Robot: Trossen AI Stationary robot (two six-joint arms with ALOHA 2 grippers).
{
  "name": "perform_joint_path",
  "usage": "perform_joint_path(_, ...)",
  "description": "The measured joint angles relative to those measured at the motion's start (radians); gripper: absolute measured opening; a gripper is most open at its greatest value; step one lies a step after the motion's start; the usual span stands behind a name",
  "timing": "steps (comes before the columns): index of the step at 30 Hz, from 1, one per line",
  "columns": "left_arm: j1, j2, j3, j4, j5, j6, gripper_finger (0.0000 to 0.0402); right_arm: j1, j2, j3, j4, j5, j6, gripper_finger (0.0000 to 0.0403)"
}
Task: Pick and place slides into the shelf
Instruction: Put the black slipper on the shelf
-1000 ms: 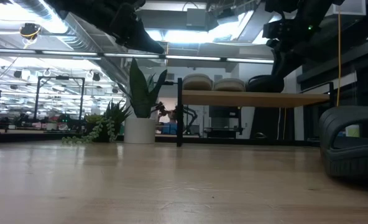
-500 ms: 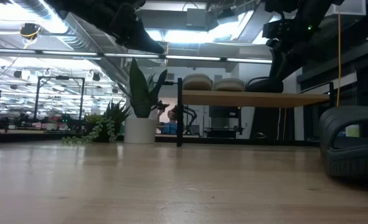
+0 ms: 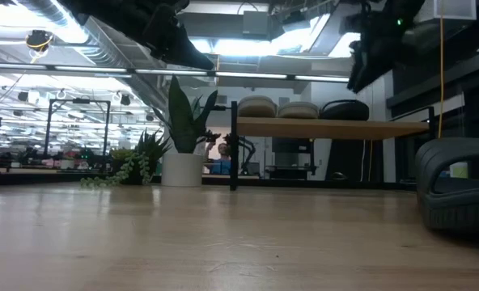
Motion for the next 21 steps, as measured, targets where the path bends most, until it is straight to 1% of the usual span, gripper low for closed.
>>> perform_joint_path(5,0.0,0.0,0.0,0.0,0.0,0.0,0.0,0.015,0.0,0.095,-0.049,-0.001,0.063,0.0186)
perform_joint_path(8,0.0,0.0,0.0,0.0,0.0,0.0,0.0,0.036,-0.001,0.136,-0.071,0.0,0.146,0.0177)
perform_joint_path(9,0.0,0.0,0.0,0.0,0.0,0.0,0.0,0.043,-0.001,0.146,-0.079,-0.001,0.174,0.0167)
perform_joint_path(11,0.0,0.0,0.0,0.0,0.0,0.0,0.0,0.064,-0.001,0.16,-0.098,0.0,0.206,0.013)
perform_joint_path(14,0.0,0.0,0.0,0.0,0.0,0.0,0.0,0.111,-0.001,0.163,-0.121,0.0,0.232,0.004)
perform_joint_path(15,0.0,0.0,0.0,0.0,0.0,0.0,0.0,0.129,-0.002,0.163,-0.13,0.0,0.232,0.0021)
perform_joint_path(17,0.0,0.0,0.0,0.0,0.0,-0.002,0.0,0.17,-0.005,0.163,-0.135,0.014,0.247,0.0014)
perform_joint_path(21,0.0,0.0,0.0,0.0,0.0,-0.026,0.0,0.265,-0.017,0.163,-0.155,0.078,0.308,0.0005)
